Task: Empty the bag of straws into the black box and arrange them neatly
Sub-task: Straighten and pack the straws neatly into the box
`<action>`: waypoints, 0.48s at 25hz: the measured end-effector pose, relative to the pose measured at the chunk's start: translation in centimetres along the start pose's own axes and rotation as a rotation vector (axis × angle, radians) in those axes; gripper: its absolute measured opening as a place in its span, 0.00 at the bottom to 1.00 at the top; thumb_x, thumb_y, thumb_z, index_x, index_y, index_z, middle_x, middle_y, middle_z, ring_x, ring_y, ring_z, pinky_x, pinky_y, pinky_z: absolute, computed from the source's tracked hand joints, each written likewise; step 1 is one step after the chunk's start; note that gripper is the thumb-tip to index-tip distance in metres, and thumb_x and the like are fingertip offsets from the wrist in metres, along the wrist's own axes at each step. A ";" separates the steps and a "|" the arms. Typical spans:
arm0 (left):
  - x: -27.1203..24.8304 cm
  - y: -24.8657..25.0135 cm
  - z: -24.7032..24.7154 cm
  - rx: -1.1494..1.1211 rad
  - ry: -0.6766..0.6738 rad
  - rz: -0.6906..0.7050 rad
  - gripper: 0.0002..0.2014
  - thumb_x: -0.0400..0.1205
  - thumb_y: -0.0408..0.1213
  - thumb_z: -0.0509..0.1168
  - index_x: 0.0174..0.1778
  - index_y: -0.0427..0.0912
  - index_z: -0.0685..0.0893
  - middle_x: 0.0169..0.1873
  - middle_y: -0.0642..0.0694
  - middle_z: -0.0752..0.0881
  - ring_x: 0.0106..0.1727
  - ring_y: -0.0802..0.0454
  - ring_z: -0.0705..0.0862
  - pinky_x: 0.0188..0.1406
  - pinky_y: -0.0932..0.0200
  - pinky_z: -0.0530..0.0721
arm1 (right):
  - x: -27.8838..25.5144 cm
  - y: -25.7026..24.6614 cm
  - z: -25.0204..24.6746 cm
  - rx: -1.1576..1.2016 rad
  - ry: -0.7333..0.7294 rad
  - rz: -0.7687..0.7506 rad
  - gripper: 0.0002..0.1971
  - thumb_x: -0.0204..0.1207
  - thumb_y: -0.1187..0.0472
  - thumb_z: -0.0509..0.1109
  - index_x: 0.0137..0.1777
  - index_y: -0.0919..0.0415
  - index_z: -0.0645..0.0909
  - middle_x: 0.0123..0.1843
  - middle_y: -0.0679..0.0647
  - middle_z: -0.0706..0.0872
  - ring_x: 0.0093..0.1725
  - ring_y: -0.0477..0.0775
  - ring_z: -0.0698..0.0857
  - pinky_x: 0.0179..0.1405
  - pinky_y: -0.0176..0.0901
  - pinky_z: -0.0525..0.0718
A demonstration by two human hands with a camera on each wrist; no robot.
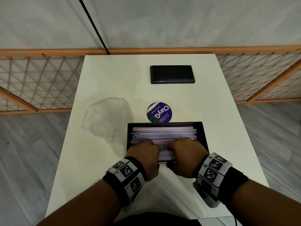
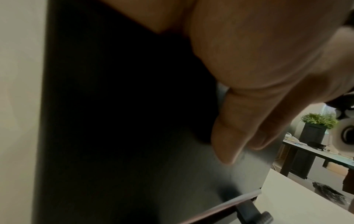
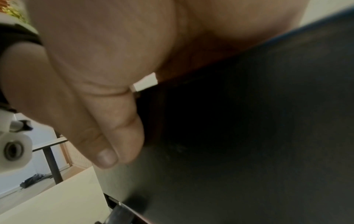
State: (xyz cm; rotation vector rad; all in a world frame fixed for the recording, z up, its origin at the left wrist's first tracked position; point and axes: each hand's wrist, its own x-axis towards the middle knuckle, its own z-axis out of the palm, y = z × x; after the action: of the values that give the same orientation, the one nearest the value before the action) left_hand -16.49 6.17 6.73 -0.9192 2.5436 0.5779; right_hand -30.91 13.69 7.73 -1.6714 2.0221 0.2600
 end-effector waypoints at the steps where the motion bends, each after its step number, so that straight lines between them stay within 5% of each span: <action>1: -0.2 0.2 -0.3 -0.001 0.013 0.002 0.22 0.78 0.49 0.69 0.68 0.50 0.79 0.65 0.48 0.80 0.66 0.45 0.81 0.66 0.48 0.82 | -0.1 0.0 0.0 0.000 -0.002 -0.002 0.20 0.67 0.41 0.68 0.56 0.47 0.81 0.56 0.48 0.85 0.60 0.57 0.84 0.62 0.51 0.81; 6: -1.7 0.7 -1.7 -0.018 0.197 0.084 0.23 0.77 0.50 0.68 0.65 0.50 0.72 0.63 0.50 0.76 0.65 0.47 0.76 0.65 0.50 0.80 | -1.7 0.2 -0.5 -0.026 0.196 -0.033 0.25 0.58 0.39 0.75 0.53 0.50 0.80 0.52 0.50 0.82 0.52 0.61 0.83 0.49 0.53 0.80; 10: -1.3 0.3 -0.6 -0.045 -0.020 0.014 0.17 0.78 0.51 0.69 0.60 0.50 0.79 0.61 0.50 0.81 0.64 0.46 0.81 0.63 0.49 0.82 | -1.8 0.3 -0.1 0.042 -0.014 -0.006 0.17 0.69 0.41 0.71 0.53 0.49 0.80 0.56 0.49 0.85 0.57 0.58 0.84 0.54 0.48 0.84; 12: -0.8 0.2 0.1 -0.024 -0.023 0.019 0.18 0.78 0.50 0.69 0.62 0.50 0.79 0.63 0.49 0.80 0.66 0.45 0.80 0.65 0.48 0.82 | -1.3 0.4 0.4 0.012 -0.047 -0.009 0.17 0.71 0.42 0.70 0.54 0.50 0.81 0.57 0.50 0.84 0.59 0.58 0.84 0.57 0.50 0.84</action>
State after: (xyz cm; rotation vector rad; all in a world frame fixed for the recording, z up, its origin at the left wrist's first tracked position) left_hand -16.01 6.82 7.07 -0.8926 2.5327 0.6224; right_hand -30.98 15.08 7.92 -1.6519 1.9775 0.2806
